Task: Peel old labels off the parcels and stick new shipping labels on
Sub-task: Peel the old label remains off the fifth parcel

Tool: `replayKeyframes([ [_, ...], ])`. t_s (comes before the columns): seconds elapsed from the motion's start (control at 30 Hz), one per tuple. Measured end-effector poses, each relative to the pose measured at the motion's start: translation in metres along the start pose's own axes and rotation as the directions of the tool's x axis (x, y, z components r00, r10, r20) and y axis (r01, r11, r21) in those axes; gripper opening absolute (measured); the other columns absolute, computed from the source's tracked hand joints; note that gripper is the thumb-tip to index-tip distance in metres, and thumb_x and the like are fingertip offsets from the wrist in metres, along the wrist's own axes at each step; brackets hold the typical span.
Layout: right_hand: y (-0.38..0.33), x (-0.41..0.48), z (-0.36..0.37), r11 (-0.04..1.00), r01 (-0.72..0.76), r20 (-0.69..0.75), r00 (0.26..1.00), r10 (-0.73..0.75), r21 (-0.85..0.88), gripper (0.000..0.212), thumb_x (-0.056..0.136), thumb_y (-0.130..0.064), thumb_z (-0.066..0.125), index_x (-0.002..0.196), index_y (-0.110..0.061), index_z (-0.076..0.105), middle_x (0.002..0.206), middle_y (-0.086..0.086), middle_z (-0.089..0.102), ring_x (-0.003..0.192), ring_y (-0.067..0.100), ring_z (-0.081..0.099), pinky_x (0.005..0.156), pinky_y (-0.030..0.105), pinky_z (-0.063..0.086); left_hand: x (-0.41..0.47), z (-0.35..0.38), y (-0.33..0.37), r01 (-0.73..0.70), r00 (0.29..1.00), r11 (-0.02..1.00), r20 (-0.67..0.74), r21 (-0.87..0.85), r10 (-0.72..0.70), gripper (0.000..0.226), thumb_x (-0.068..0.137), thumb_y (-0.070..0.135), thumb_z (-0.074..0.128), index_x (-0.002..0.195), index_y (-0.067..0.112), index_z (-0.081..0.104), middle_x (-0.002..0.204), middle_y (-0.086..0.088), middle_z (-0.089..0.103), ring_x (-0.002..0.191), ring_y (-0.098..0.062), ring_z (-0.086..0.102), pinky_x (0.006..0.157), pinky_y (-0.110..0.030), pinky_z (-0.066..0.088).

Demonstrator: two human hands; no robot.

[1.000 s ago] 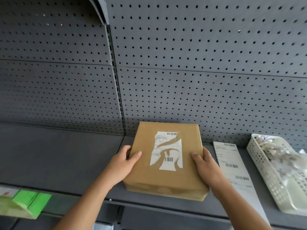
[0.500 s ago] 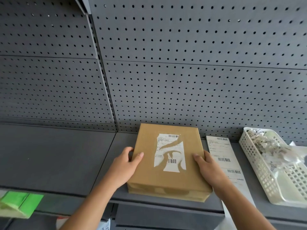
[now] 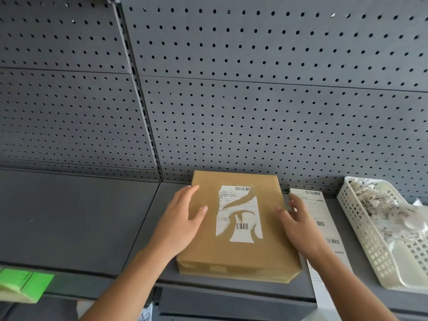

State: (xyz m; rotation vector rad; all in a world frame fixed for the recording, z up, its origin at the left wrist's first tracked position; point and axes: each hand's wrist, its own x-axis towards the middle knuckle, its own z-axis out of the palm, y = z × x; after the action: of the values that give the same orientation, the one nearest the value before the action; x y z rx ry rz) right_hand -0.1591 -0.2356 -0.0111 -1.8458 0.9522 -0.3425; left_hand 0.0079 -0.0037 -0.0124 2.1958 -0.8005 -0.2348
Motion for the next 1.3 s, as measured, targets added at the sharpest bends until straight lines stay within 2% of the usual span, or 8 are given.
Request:
replayKeyframes([
  [0.17,-0.006,0.006,0.002,0.981,0.113,-0.029,0.992,-0.119,-0.156,0.056,0.098,-0.039,0.054,0.149,-0.028,0.034,0.15,-0.005,0.035,0.137,0.014,0.039,0.112,0.04,0.034,0.018,0.003,0.004,-0.082,0.996,0.995,0.03,0.051,0.081,0.053,0.103,0.044,0.048,0.153,0.043,0.031,0.161,0.028,0.017,0.149,0.006,0.012,0.122,-0.035,0.023],
  [0.33,-0.017,0.01,0.008,0.926,0.235,-0.034,0.966,-0.256,-0.296,0.054,0.098,-0.035,0.054,0.149,-0.026,0.036,0.147,-0.01,0.036,0.136,0.011,0.037,0.103,0.027,0.03,0.033,0.008,0.005,-0.138,0.988,0.985,0.083,0.107,0.129,0.046,0.104,0.044,0.046,0.15,0.042,0.039,0.161,0.031,0.017,0.15,0.009,0.003,0.123,-0.042,0.023],
  [0.5,-0.024,0.021,0.017,0.848,0.343,0.003,0.928,-0.373,-0.404,0.048,0.096,-0.03,0.057,0.142,-0.026,0.044,0.144,-0.009,0.04,0.134,0.015,0.038,0.11,0.033,0.033,0.04,0.012,0.004,-0.137,0.986,0.982,0.113,0.134,0.122,0.044,0.105,0.043,0.046,0.148,0.041,0.042,0.161,0.03,0.017,0.15,0.008,0.001,0.122,-0.041,0.023],
  [0.6,-0.024,0.032,0.024,0.798,0.413,0.033,0.895,-0.445,-0.439,0.038,0.092,-0.022,0.06,0.13,-0.023,0.056,0.134,-0.007,0.049,0.127,0.02,0.042,0.107,0.037,0.037,0.041,0.016,0.002,-0.134,0.987,0.982,0.111,0.132,0.12,0.041,0.105,0.04,0.046,0.146,0.04,0.045,0.162,0.028,0.02,0.15,0.008,0.001,0.123,-0.04,0.023],
  [0.77,-0.025,0.048,0.039,0.709,0.531,0.047,0.814,-0.579,-0.463,0.019,0.087,-0.009,0.064,0.103,-0.019,0.068,0.109,-0.006,0.056,0.102,0.016,0.042,0.092,0.033,0.041,0.039,0.019,0.002,-0.144,0.987,0.977,0.088,0.157,0.131,0.038,0.106,0.035,0.045,0.144,0.038,0.045,0.161,0.026,0.022,0.15,0.009,-0.002,0.12,-0.031,0.02],
  [0.97,-0.035,0.067,0.056,0.656,0.6,0.161,0.782,-0.603,-0.459,0.019,0.087,-0.008,0.063,0.096,-0.024,0.069,0.096,-0.01,0.055,0.091,0.015,0.046,0.08,0.027,0.037,0.039,0.019,0.0,-0.153,0.986,0.976,0.088,0.152,0.141,0.035,0.105,0.034,0.046,0.139,0.037,0.048,0.161,0.026,0.022,0.15,0.009,-0.002,0.117,-0.027,0.02],
  [1.1,-0.046,0.072,0.067,0.632,0.625,0.243,0.772,-0.587,-0.459,0.025,0.088,-0.009,0.056,0.101,-0.027,0.067,0.099,-0.011,0.057,0.091,0.016,0.052,0.074,0.027,0.035,0.039,0.019,0.001,-0.146,0.987,0.977,0.082,0.153,0.135,0.032,0.104,0.033,0.048,0.135,0.035,0.05,0.16,0.026,0.023,0.149,0.009,0.0,0.113,-0.026,0.022],
  [1.3,-0.051,0.074,0.073,0.613,0.626,0.292,0.774,-0.562,-0.482,0.032,0.091,-0.013,0.051,0.111,-0.034,0.066,0.101,-0.013,0.056,0.098,0.015,0.054,0.081,0.026,0.032,0.039,0.02,0.001,-0.135,0.989,0.978,0.085,0.161,0.122,0.029,0.103,0.034,0.048,0.133,0.034,0.052,0.16,0.025,0.024,0.15,0.008,-0.001,0.114,-0.03,0.025],
])
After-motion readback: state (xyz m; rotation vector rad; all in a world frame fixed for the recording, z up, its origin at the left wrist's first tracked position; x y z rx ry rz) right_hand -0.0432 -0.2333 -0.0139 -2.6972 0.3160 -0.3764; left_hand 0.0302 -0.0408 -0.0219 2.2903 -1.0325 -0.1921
